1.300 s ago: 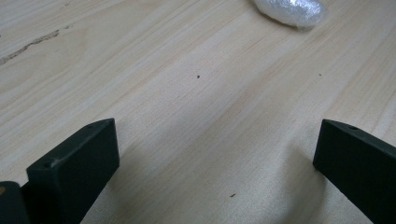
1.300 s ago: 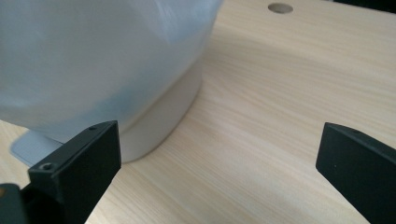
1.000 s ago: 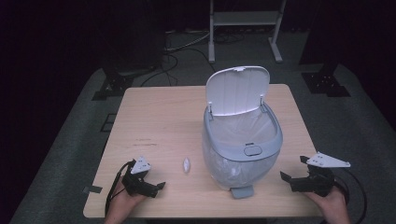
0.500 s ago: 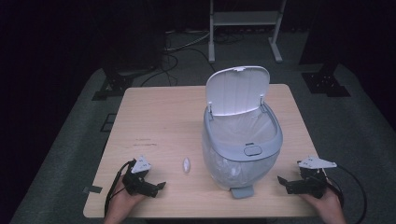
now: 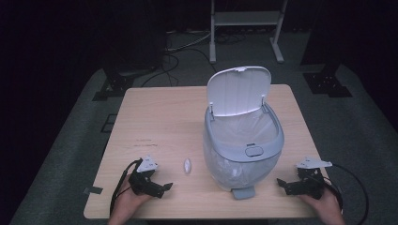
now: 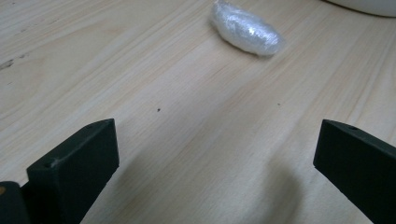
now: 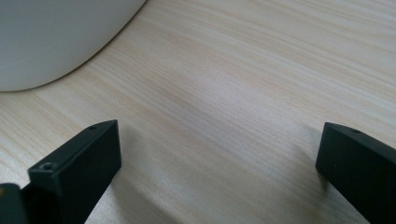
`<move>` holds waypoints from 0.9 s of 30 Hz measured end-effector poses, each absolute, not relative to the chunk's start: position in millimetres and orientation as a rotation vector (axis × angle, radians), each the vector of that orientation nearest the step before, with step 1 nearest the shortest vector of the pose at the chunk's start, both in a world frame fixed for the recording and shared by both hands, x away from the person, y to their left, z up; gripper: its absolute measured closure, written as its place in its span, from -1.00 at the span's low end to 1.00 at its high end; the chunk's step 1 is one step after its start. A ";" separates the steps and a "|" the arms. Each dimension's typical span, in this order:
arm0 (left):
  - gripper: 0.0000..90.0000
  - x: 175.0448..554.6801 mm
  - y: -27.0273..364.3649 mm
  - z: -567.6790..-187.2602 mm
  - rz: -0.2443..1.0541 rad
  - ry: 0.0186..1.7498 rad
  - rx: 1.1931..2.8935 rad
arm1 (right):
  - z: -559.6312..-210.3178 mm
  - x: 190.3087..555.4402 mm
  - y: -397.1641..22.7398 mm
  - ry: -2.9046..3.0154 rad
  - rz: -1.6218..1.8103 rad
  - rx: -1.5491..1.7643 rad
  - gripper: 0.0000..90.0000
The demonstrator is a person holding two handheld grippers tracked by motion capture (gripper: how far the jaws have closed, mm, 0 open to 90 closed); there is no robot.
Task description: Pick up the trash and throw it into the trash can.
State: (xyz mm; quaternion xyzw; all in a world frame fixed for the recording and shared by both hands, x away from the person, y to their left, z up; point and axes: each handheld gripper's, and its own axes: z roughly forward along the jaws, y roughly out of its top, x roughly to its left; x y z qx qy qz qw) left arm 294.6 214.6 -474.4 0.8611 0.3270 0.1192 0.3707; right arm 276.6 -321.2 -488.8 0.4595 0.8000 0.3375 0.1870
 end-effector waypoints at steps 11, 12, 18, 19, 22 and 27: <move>-1.00 298.7 203.2 -465.9 0.295 0.835 2.194 | -488.9 276.7 -321.8 2.257 0.949 1.288 -1.00; -1.00 299.2 202.0 -465.6 0.297 0.839 2.189 | -488.9 276.7 -321.9 2.257 0.949 1.288 -1.00; -1.00 303.7 194.0 -461.4 0.299 0.841 2.172 | -488.9 276.7 -321.8 2.257 0.949 1.288 -1.00; -1.00 304.7 192.1 -460.8 0.300 0.840 2.170 | -488.9 276.7 -321.9 2.258 0.949 1.288 -1.00; -1.00 306.7 186.8 -460.0 0.296 0.843 2.157 | -488.9 276.7 -321.9 2.257 0.949 1.288 -1.00; -1.00 310.7 176.1 -461.3 0.292 0.838 2.145 | -488.9 276.7 -321.8 2.257 0.949 1.288 -1.00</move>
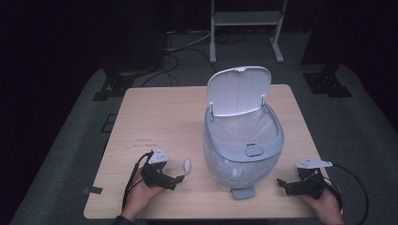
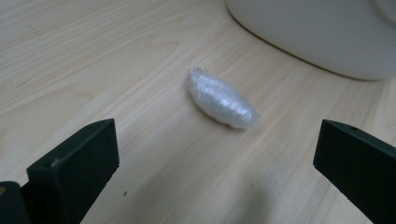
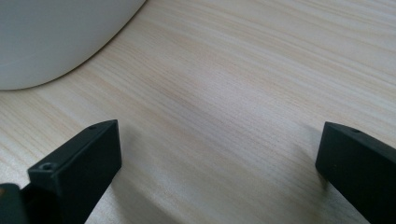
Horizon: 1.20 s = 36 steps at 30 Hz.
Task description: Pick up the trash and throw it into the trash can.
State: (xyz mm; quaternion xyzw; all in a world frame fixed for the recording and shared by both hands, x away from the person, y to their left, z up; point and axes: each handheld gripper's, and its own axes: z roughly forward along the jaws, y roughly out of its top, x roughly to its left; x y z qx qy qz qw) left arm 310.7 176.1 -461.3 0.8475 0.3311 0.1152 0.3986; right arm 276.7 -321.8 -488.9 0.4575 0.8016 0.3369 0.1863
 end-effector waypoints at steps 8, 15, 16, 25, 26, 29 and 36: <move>-1.00 316.0 157.3 -458.4 0.307 0.816 2.153 | -488.9 276.7 -321.8 2.257 0.948 1.288 -1.00; -1.00 322.5 144.3 -460.4 0.326 0.818 2.173 | -488.9 276.7 -321.9 2.258 0.948 1.288 -1.00; -1.00 323.3 142.8 -461.2 0.326 0.824 2.175 | -488.9 276.7 -321.8 2.258 0.949 1.288 -1.00; -0.80 328.7 137.9 -470.1 0.344 0.845 2.181 | -488.9 276.7 -321.8 2.258 0.949 1.288 -1.00; -0.75 328.6 138.6 -470.8 0.347 0.849 2.177 | -488.9 276.7 -321.8 2.257 0.949 1.288 -1.00; -0.64 328.0 138.4 -471.1 0.356 0.849 2.179 | -488.9 276.7 -321.9 2.258 0.949 1.287 -1.00; -0.41 327.6 138.3 -474.2 0.361 0.848 2.193 | -488.9 276.7 -321.9 2.258 0.949 1.288 -1.00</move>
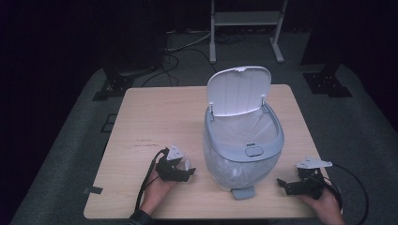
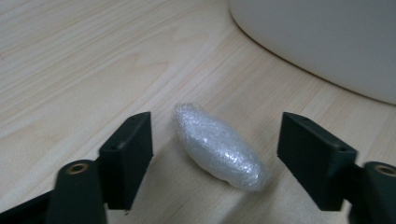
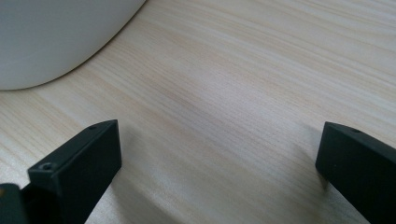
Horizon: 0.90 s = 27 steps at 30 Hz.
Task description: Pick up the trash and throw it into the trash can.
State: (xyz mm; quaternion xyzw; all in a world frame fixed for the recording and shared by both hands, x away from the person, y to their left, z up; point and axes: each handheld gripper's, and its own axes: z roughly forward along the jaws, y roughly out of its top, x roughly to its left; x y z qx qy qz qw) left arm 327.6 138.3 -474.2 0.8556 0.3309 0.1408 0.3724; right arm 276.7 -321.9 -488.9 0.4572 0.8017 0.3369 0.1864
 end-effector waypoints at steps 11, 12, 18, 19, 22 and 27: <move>-0.06 327.0 136.7 -475.8 0.372 0.842 2.207 | -488.9 276.7 -321.9 2.258 0.949 1.287 -1.00; -0.01 326.6 136.8 -475.8 0.377 0.840 2.207 | -488.9 276.7 -321.8 2.257 0.949 1.287 -1.00; 0.25 326.0 138.6 -474.8 0.373 0.834 2.210 | -488.9 276.7 -321.8 2.258 0.949 1.288 -1.00; 0.28 326.0 138.6 -474.6 0.372 0.836 2.210 | -488.9 276.7 -321.8 2.257 0.949 1.288 -1.00; 0.35 326.0 139.1 -474.0 0.374 0.842 2.212 | -488.9 276.7 -321.8 2.258 0.949 1.287 -1.00; 0.38 325.7 139.5 -473.2 0.376 0.862 2.212 | -488.9 276.7 -321.9 2.258 0.948 1.287 -1.00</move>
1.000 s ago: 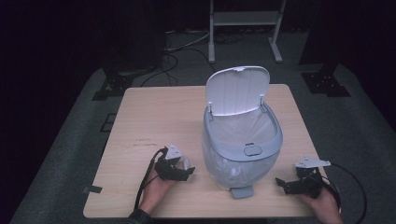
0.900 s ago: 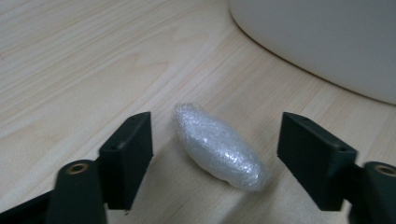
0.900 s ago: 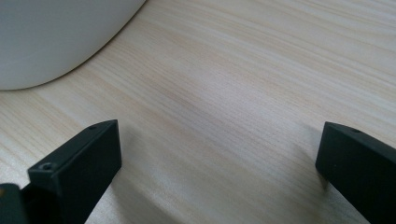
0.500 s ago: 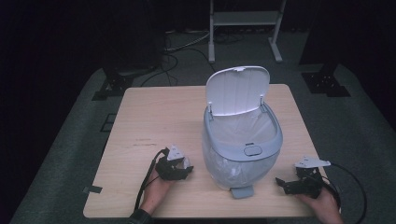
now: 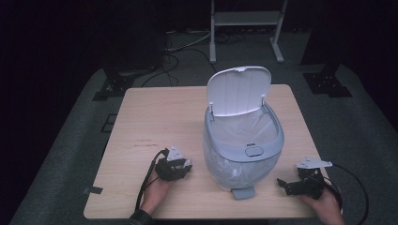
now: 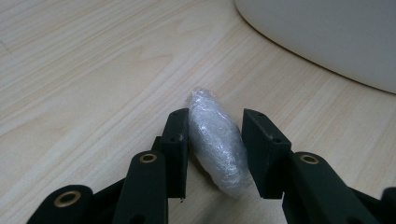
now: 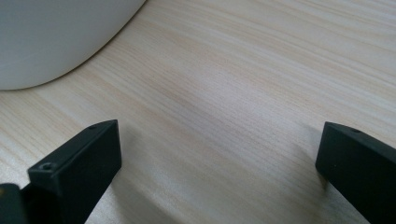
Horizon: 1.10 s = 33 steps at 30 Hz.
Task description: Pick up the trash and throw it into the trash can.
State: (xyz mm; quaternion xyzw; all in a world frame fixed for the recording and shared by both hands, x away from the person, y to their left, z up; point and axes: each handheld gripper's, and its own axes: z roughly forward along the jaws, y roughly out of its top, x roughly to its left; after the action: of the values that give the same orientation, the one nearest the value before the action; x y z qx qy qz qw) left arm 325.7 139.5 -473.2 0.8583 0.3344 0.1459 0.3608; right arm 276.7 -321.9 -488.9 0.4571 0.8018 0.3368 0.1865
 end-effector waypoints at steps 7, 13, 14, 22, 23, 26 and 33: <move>0.38 325.2 142.0 -471.3 0.367 0.855 2.200 | -488.9 276.7 -321.8 2.258 0.949 1.288 -1.00; 0.38 325.6 146.9 -465.4 0.329 0.851 2.184 | -488.9 276.7 -321.9 2.258 0.949 1.287 -1.00; 0.38 325.6 147.4 -464.4 0.320 0.851 2.180 | -488.9 276.7 -321.8 2.257 0.949 1.288 -1.00; 0.38 324.5 151.0 -456.3 0.275 0.818 2.160 | -488.9 276.7 -321.9 2.257 0.949 1.288 -1.00; 0.38 324.4 151.4 -455.4 0.269 0.813 2.153 | -488.9 276.7 -321.8 2.257 0.949 1.288 -1.00; 0.39 323.9 153.3 -452.6 0.253 0.805 2.144 | -488.9 276.7 -321.9 2.258 0.948 1.287 -1.00; 0.39 321.5 155.5 -442.9 0.235 0.781 2.127 | -488.9 276.7 -321.9 2.258 0.948 1.287 -1.00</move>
State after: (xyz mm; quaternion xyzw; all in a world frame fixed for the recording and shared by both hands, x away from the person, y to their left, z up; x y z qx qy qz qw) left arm 321.5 155.5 -442.9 0.8480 0.3113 0.0936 0.4187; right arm 276.7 -321.9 -488.9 0.4571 0.8018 0.3368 0.1865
